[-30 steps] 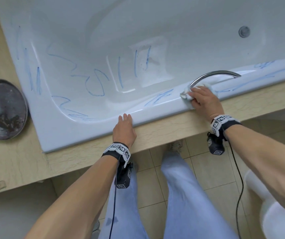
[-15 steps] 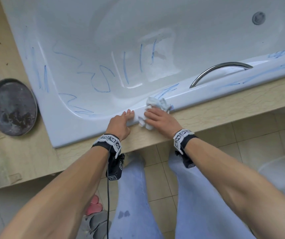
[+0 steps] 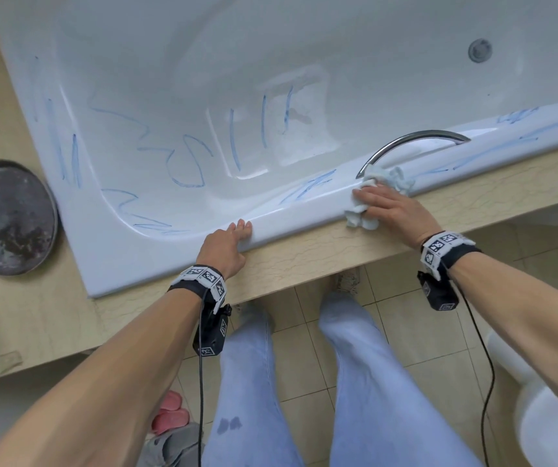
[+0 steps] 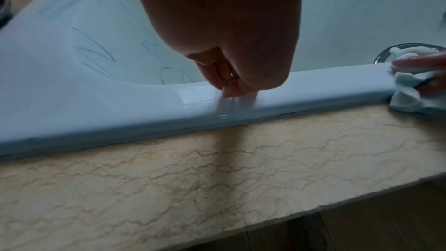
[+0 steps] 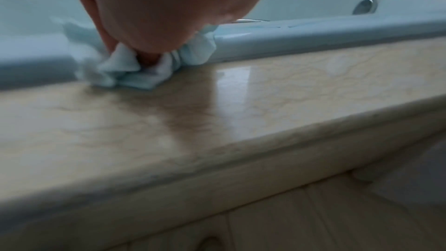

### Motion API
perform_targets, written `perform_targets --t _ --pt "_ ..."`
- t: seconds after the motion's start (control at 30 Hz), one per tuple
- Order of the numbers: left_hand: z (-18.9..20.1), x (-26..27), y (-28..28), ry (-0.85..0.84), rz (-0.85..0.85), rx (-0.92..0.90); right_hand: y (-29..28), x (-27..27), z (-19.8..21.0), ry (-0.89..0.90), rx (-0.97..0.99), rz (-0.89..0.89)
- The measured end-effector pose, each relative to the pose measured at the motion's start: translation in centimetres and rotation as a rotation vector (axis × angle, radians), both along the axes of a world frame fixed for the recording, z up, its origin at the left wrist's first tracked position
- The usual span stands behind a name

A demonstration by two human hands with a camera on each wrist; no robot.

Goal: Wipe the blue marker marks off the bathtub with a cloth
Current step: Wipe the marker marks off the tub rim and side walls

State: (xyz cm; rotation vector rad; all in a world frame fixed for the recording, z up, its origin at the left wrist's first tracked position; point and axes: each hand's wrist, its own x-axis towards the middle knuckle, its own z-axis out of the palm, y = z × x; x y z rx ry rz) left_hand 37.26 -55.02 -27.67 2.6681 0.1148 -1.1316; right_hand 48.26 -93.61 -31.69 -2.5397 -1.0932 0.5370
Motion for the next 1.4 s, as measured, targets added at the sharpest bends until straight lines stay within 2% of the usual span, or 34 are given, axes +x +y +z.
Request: perform_targets --t 0.07,0.17,0.27,0.37,0.47,0.57,0.73,0.83,0.93,1.07,1.23,1.4 --pt "0.1 0.2 0.1 0.001 -0.012 -0.004 1.8 -0.6 0.1 -0.058 0.092 -0.052" --pt "0.3 0.3 0.3 0.004 -0.012 -0.022 7.7 -2.0 0.8 -0.130 0.242 -0.066" --pt "0.7 0.6 0.5 0.008 0.001 -0.029 15.1 -3.8 1.2 -0.100 0.346 -0.035" --pt "1.1 1.0 0.7 0.006 0.011 -0.028 19.3 -5.6 0.1 -0.005 0.328 0.014" --pt "0.9 1.0 1.1 0.027 0.004 -0.053 18.9 -6.6 -1.8 0.020 0.302 0.059" --pt "0.8 1.0 1.2 0.043 0.013 -0.080 15.7 -5.6 -2.2 0.008 0.276 0.134" --pt "0.6 1.2 1.4 0.037 0.013 -0.103 7.2 -2.4 -1.2 0.003 0.201 -0.019" --pt "0.4 1.1 1.3 0.043 0.011 -0.092 5.3 -1.1 0.0 -0.047 0.164 -0.072" --pt "0.3 1.2 1.2 0.076 -0.006 -0.081 7.1 0.5 0.3 -0.120 0.217 -0.149" --pt "0.4 1.7 1.5 0.136 -0.026 -0.073 14.9 1.7 1.2 -0.059 0.317 -0.324" --pt "0.5 2.2 1.6 0.084 0.009 -0.077 23.7 -1.5 2.8 0.153 0.200 -0.190" --pt "0.8 2.7 1.5 0.065 0.008 -0.055 24.2 -3.7 -0.1 0.204 0.136 -0.222"
